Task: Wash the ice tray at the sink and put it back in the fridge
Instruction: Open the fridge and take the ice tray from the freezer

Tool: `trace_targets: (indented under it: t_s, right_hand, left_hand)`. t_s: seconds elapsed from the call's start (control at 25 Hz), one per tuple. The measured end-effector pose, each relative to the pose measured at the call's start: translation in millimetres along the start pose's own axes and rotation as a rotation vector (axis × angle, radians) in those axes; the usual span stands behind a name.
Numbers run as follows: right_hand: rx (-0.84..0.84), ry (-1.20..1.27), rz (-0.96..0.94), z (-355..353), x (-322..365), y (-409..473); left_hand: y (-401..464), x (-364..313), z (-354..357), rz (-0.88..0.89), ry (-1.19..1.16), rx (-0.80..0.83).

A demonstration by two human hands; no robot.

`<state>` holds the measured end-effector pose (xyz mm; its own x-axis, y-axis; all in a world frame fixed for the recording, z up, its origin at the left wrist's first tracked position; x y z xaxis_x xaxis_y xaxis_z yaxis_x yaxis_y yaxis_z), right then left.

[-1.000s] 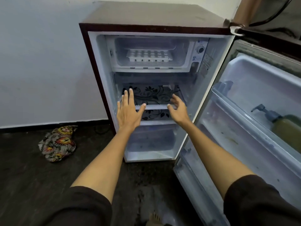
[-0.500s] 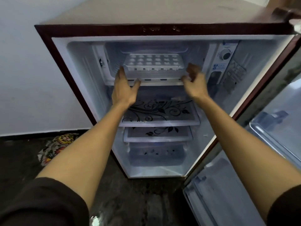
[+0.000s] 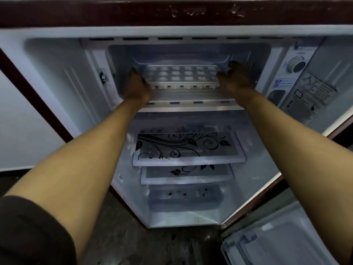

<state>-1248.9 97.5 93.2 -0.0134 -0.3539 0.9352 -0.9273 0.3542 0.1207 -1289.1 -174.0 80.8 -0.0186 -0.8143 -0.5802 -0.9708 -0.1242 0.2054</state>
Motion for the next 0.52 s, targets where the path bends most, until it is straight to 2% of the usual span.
trace_targets:
  t_s: [0.12,0.28,0.52]
  right_hand:
    - [0.0,-0.03,0.036,6,-10,7]
    - [-0.018,0.052,0.058,4,-15,9]
    - [-0.081,0.164,0.024,-16,1,-26]
  left_hand:
    - [7,5,5,-0.027,-0.003,0.016]
    - [15,11,4,-0.084,-0.088,0.022]
    - [-9,17,-14,-0.157,-0.194,-0.066]
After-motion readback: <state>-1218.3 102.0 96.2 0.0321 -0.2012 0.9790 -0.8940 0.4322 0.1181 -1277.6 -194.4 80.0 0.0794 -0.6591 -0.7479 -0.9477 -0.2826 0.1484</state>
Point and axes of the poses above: each hand's wrist, its own y-axis towards the middle knuckle, its own z-axis out of the palm, x = y × z, the point moved 8 cm from there along y, towards the middle knuckle, and after that the axes turned 13 degrees about y, right-handed, at the moved point
